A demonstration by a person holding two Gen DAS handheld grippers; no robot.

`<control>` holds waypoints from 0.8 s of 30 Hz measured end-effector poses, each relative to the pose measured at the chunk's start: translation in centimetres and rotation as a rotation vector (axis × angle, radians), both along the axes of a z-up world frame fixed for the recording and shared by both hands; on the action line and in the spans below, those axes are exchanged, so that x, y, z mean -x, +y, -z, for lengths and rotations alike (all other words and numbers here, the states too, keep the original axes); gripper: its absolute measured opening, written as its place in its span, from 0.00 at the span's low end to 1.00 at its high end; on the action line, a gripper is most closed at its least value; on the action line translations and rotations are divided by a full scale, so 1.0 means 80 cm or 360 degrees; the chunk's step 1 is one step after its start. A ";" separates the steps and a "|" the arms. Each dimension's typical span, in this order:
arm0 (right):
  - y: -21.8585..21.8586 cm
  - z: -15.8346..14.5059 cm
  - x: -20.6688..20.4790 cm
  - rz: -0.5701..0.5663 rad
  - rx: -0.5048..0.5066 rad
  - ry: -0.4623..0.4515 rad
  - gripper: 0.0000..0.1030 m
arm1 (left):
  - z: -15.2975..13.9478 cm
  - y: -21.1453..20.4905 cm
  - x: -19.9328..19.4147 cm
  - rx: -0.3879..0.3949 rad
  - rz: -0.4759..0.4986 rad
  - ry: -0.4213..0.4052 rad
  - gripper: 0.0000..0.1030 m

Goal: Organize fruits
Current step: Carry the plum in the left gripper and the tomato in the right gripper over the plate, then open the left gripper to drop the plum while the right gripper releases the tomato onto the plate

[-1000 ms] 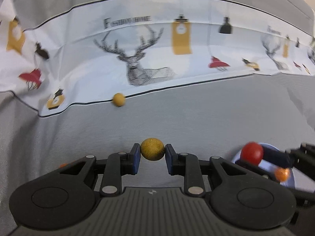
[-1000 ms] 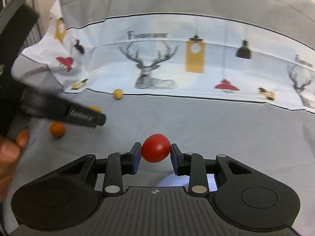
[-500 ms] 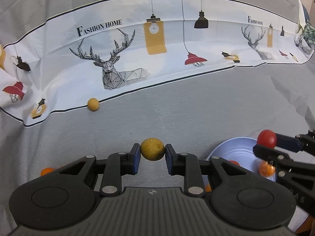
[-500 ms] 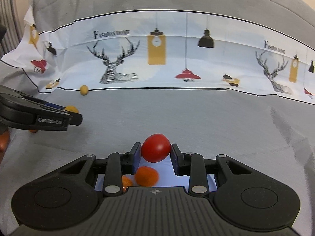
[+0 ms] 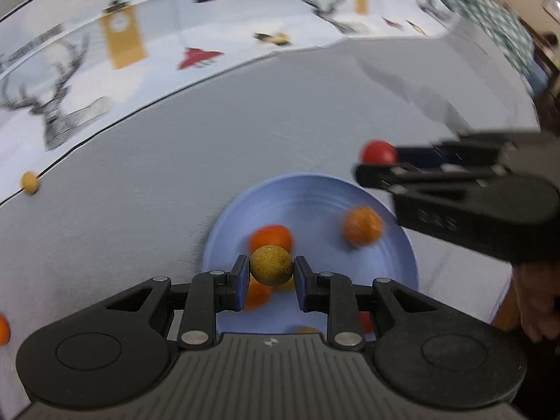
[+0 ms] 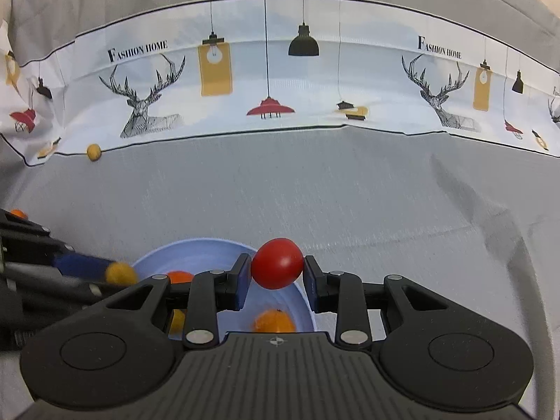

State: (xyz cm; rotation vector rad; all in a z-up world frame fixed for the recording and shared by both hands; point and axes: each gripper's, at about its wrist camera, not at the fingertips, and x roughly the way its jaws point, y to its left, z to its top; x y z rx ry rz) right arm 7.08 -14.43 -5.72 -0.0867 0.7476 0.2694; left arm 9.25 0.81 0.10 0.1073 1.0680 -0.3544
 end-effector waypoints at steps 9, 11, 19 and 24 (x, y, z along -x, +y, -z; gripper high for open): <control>0.001 0.000 0.000 -0.0009 0.0001 0.0010 0.32 | 0.011 -0.013 0.007 -0.0046 0.0098 0.0011 0.29; 0.001 0.001 0.000 -0.0007 0.0002 0.0014 0.32 | 0.010 -0.012 0.006 -0.0047 0.0101 0.0010 0.29; 0.003 0.001 -0.002 -0.0011 0.0004 0.0018 0.32 | 0.008 -0.016 0.005 -0.0044 0.0113 0.0011 0.29; 0.004 0.003 -0.003 -0.0027 -0.0002 0.0036 0.33 | 0.007 -0.017 0.004 -0.0013 0.0138 0.0018 0.32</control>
